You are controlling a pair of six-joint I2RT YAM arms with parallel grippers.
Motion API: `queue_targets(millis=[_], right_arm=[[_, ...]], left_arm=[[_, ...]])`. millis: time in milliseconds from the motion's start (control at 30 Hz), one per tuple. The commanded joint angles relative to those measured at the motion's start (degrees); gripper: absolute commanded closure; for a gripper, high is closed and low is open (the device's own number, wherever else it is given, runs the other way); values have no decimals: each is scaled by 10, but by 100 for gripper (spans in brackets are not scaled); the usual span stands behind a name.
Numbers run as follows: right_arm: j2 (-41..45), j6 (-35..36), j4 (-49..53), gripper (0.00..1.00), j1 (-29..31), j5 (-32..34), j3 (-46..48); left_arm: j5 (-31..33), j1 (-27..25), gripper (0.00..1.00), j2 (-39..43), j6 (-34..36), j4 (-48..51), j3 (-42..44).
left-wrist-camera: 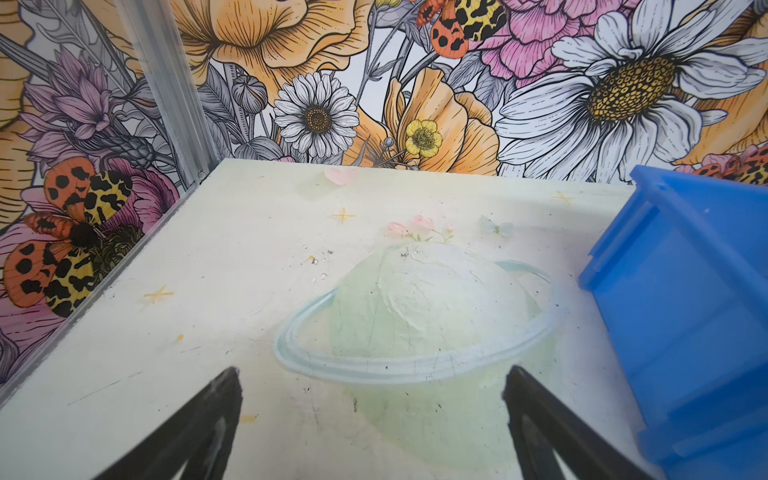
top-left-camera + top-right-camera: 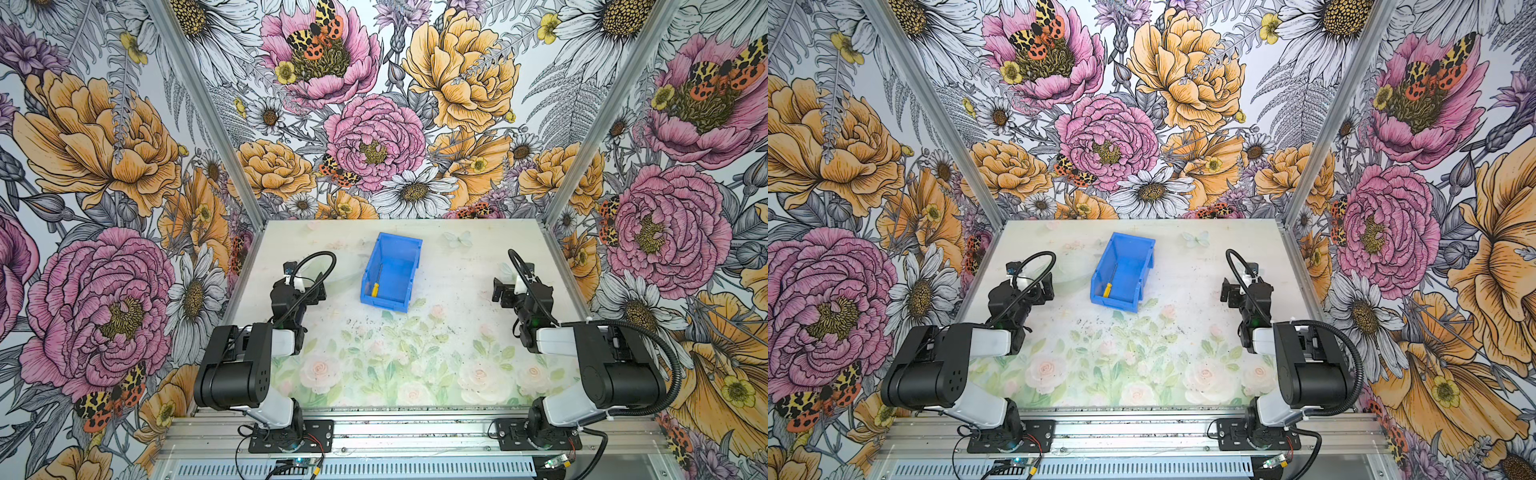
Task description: Put the screwdriver in the bin
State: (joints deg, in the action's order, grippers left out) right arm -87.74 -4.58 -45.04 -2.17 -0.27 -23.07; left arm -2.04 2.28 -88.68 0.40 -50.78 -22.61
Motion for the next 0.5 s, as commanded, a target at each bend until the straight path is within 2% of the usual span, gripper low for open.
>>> queue_targets(millis=[0, 467], right_arm=[[-2, 4, -35, 0, -1, 3, 1], [-1, 4, -37, 1, -2, -1, 3]], left_arm=[[14, -4, 1, -1, 3, -25, 8], [14, -6, 1, -1, 4, -24, 8]])
